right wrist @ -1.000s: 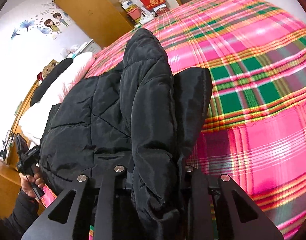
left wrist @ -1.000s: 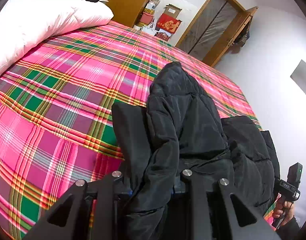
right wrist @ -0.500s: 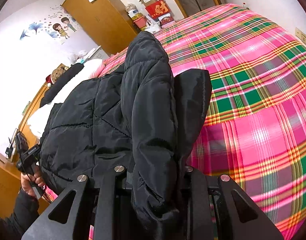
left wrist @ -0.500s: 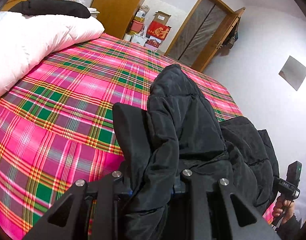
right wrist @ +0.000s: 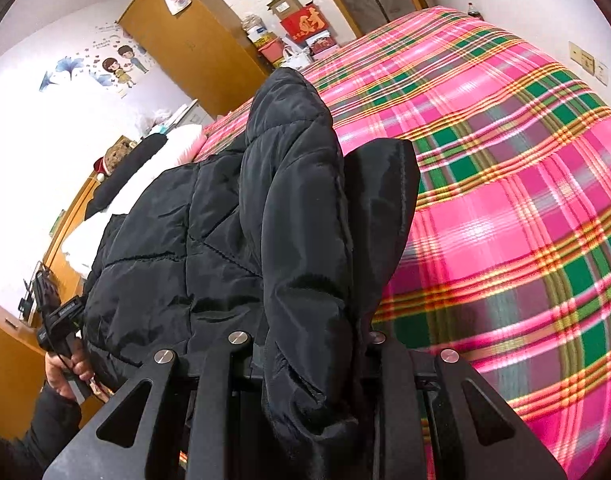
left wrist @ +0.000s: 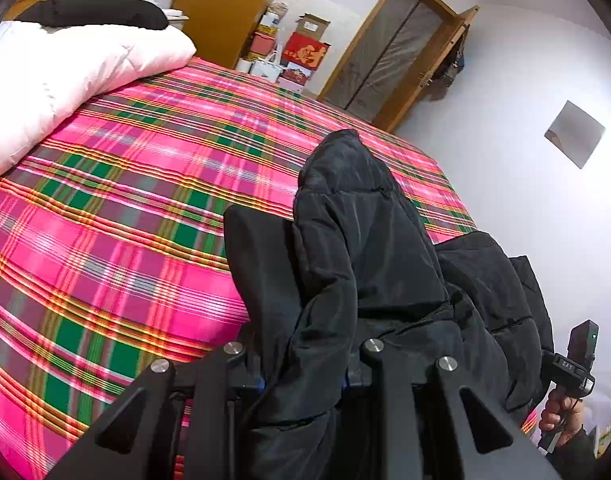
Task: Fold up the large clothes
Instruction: 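Lift the edge with both grippers and fold it over the rest, then lower the fold onto the jacket and open both grippers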
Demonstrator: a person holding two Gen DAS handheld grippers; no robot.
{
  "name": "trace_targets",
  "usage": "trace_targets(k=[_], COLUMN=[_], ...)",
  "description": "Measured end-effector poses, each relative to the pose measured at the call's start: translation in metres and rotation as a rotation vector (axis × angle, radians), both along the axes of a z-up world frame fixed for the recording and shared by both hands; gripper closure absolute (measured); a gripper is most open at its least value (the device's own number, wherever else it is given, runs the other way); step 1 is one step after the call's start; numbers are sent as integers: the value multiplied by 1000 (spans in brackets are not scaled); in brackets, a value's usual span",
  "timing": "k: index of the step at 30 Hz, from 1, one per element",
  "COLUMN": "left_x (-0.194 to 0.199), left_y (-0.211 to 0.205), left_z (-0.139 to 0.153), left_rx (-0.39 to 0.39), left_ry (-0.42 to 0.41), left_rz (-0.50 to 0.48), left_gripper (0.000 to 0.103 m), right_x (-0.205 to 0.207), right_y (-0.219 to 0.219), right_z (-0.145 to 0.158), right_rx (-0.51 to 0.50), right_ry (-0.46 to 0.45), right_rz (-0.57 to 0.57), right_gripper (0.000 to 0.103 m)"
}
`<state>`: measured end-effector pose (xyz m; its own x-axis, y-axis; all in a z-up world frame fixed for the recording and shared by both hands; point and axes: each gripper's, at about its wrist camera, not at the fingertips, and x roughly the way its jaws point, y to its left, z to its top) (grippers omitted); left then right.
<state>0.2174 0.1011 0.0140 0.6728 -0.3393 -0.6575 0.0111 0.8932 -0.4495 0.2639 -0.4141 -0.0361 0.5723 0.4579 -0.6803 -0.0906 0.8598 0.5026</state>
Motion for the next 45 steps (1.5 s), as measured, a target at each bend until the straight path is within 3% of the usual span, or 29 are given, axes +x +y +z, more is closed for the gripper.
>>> trace_targets(k=[12,18,22,26,30,35,39,45], left_x=[24,37,38,33,29,25,22,6], left_y=[-92,-137,-155,-149,-145,-138,-125,-117], left_z=[-16,-58,-98,-133,-144,-140,-124,-83], left_rx=[-30,-56,-32,-41,-51,-71,-94,-8], left_ry=[18,63,126,181,180,202,218,115], left_rz=[-95,-142,-139,-115,-106,-87,-68,-32], left_gripper=[78,78,77,71,64,54,53,56], right_x=[-4,2,6,9,10,-1,-20,-38], right_y=[-84,-131,-158,-167,-171,-167,-163,-159], right_z=[-11,-33,-66,-91,-101,-81,-51,-7], right_rx=[-7,-10,7,36,59,-10,-108,-224], right_ry=[13,42,108,150,159,163,120,3], right_rz=[-96,-149,-191,-223,-268,-291,-298,-375], right_gripper=[80,79,76,57,39,36,36,36])
